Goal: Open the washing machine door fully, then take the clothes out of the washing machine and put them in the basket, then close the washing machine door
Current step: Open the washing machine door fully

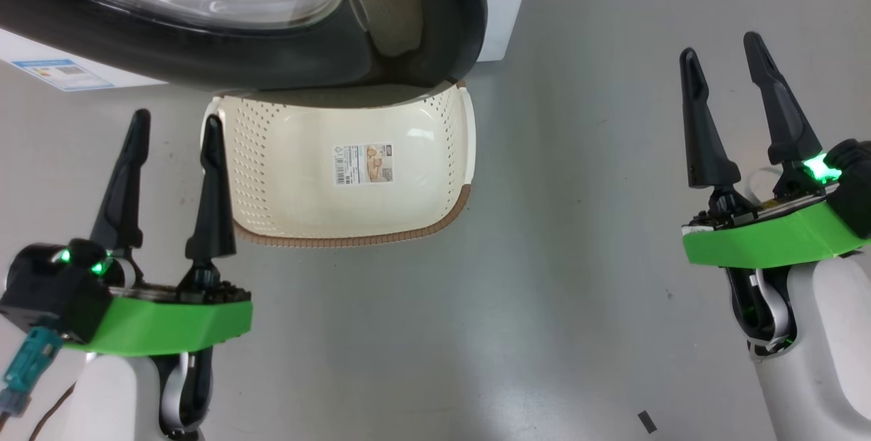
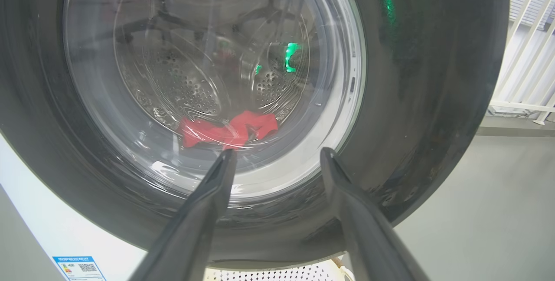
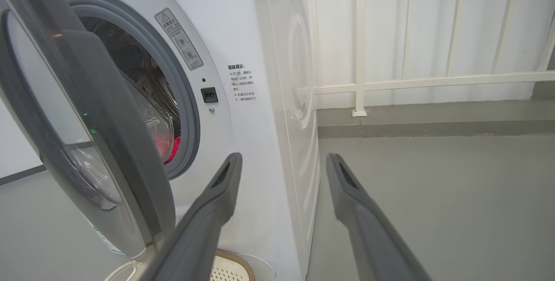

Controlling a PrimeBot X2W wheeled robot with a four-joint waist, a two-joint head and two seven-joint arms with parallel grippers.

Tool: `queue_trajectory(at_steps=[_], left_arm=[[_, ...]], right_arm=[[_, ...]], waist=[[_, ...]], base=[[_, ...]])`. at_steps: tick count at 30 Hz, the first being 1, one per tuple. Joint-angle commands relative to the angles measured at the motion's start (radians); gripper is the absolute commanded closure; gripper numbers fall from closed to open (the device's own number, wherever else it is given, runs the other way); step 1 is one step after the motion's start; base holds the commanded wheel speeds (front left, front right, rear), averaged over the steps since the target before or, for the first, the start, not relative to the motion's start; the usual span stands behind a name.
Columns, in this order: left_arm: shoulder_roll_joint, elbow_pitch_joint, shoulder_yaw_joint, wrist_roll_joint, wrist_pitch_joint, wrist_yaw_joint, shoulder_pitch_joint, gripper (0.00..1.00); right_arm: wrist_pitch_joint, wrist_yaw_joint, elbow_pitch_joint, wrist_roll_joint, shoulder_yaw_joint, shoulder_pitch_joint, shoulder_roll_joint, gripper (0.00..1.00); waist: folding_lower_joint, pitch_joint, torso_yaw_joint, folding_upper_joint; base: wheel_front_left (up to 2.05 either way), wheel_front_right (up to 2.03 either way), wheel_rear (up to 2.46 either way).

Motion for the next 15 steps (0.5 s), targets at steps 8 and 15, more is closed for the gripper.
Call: queue_trajectory(at_steps=[8,15], left_arm=[[0.014,-0.037,0.039,0.02,-0.008,-0.005,0.027,0.0],[0.011,-0.031,0.038,0.021,-0.008,-0.005,0.027,0.0]], right_arm=[[-0.005,0.003,-0.037,-0.029,0.01,0.031,0.023,0.0],[-0.005,0.003,-0.032,-0.042,0.015,0.032,0.02,0.0]], waist=[[0.0,0.01,-0.006,0.0],[0.0,0.01,-0.001,0.0]], base=[[0.0,0.0,0.0],[0.0,0.0,0.0]])
